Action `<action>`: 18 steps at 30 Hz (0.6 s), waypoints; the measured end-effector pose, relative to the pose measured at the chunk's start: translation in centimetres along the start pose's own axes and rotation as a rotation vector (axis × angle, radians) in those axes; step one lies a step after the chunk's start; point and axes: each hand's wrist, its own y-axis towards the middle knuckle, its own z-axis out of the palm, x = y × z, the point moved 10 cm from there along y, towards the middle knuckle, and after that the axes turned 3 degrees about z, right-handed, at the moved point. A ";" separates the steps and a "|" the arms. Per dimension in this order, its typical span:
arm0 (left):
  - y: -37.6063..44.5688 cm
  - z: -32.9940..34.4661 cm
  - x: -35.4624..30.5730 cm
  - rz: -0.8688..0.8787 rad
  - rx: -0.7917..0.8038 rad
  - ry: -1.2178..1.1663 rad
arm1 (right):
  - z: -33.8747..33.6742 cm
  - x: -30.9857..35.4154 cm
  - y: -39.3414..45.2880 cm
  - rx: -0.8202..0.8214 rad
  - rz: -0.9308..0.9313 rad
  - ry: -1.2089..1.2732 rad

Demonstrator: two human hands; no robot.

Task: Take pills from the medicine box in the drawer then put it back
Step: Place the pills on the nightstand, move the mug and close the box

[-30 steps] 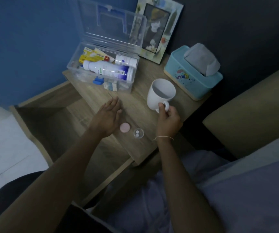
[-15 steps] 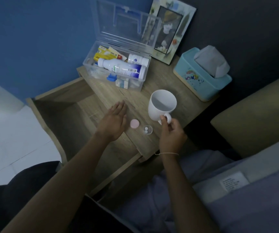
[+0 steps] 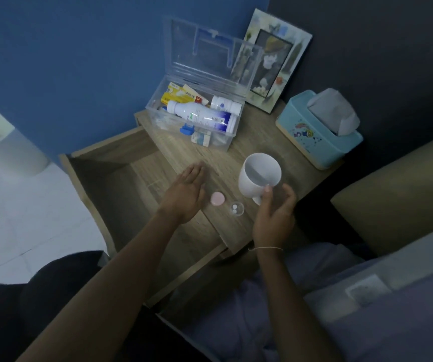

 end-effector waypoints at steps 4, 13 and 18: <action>0.1 -4.5 -0.7 0.083 -0.177 0.044 | 1.6 6.1 2.0 0.077 -0.181 -0.001; 7.0 -20.1 1.0 0.138 -0.474 0.181 | 14.1 21.7 9.7 0.337 -0.662 -0.285; 12.7 -23.3 2.5 0.115 -0.408 0.272 | 18.0 21.9 13.9 0.356 -0.705 -0.499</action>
